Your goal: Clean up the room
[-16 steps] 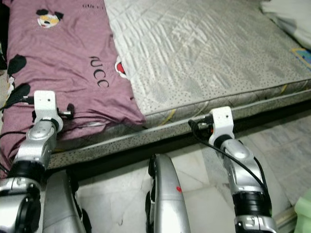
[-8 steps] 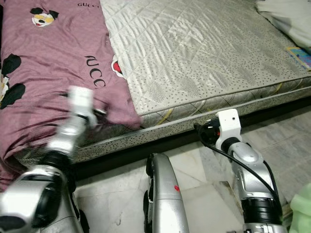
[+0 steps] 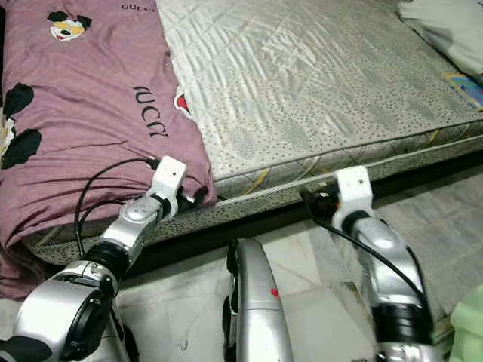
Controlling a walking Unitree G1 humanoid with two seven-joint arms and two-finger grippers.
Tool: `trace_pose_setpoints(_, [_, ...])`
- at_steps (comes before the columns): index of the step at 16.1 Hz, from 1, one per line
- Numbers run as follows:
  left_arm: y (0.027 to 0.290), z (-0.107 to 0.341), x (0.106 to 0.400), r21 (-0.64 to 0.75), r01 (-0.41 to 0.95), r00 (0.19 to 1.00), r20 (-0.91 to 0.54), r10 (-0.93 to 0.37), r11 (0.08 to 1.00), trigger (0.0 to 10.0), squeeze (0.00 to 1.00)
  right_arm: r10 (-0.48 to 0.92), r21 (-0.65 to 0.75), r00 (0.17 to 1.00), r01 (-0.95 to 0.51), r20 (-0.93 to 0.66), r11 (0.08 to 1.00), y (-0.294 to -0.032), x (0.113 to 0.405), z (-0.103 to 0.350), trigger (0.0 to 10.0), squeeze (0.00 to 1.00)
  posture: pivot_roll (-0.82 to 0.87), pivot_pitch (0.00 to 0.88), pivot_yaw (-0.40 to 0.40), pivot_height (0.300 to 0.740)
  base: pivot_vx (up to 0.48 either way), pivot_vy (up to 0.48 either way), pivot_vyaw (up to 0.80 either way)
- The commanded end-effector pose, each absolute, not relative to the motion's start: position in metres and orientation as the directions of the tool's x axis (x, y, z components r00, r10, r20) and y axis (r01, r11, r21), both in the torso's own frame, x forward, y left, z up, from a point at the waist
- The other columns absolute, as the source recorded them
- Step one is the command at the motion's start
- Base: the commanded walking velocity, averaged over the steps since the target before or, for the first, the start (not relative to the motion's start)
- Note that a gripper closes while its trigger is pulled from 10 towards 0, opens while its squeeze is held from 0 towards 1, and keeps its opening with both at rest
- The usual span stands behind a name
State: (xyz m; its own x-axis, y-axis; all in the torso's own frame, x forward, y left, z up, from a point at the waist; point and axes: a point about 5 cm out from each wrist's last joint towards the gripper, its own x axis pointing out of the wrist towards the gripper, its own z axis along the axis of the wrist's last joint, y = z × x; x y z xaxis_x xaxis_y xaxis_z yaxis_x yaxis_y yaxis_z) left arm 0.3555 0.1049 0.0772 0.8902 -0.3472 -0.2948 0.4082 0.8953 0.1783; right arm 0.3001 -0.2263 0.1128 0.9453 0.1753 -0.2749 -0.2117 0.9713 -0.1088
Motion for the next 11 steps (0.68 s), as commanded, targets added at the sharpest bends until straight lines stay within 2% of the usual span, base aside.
trace_pose_setpoints(1, [0.11, 0.095, 0.361, 0.195, 0.346, 0.932, -0.182, -0.313, 0.918, 10.0, 0.0, 0.174, -0.091, 0.95, -0.203, -0.259, 0.975, -0.221, 0.303, 0.112, 10.0, 0.0, -0.23, 0.121, -0.133, 0.514, 0.0, 0.0, 0.0])
trace_pose_setpoints(4, [0.117, 0.121, 0.365, 0.213, 0.274, 0.961, -0.024, -0.275, 0.938, 10.0, 0.0, 0.194, -0.046, 0.958, -0.208, -0.212, 0.977, -0.202, 0.312, 0.115, 10.0, 0.0, -0.2, 0.103, -0.112, 0.514, 0.0, 0.0, 0.0])
trace_pose_setpoints(7, [0.125, 0.148, 0.348, 0.235, 0.172, 0.963, 0.163, -0.213, 0.957, 10.0, 0.0, 0.23, 0.035, 0.96, -0.227, -0.16, 0.973, -0.169, 0.32, 0.115, 10.0, 0.0, -0.13, 0.071, -0.067, 0.514, 0.0, 0.0, 0.0])
trace_pose_setpoints(8, [0.136, 0.154, 0.337, 0.245, 0.052, 0.97, 0.219, -0.107, 0.968, 10.0, 0.0, 0.235, 0.06, 0.961, -0.228, -0.146, 0.972, -0.16, 0.323, 0.114, 10.0, 0.0, -0.11, 0.061, -0.054, 0.514, 0.0, 0.0, 0.0])
trace_pose_setpoints(9, [0.146, 0.155, 0.329, 0.225, -0.015, 0.973, 0.228, -0.038, 0.974, 10.0, 0.0, 0.234, 0.068, 0.962, -0.226, -0.141, 0.972, -0.156, 0.325, 0.113, 10.0, 0.0, -0.09, 0.053, -0.046, 0.514, 0.0, 0.0, 0.0])
trace_pose_setpoints(11, [0.168, 0.149, 0.295, 0.149, -0.128, 0.968, 0.236, 0.091, 0.981, 10.0, 0.0, 0.225, 0.105, 0.965, -0.212, -0.135, 0.972, -0.146, 0.332, 0.11, 10.0, 0.0, -0.04, 0.025, -0.027, 0.514, 0.0, 0.0, 0.0])
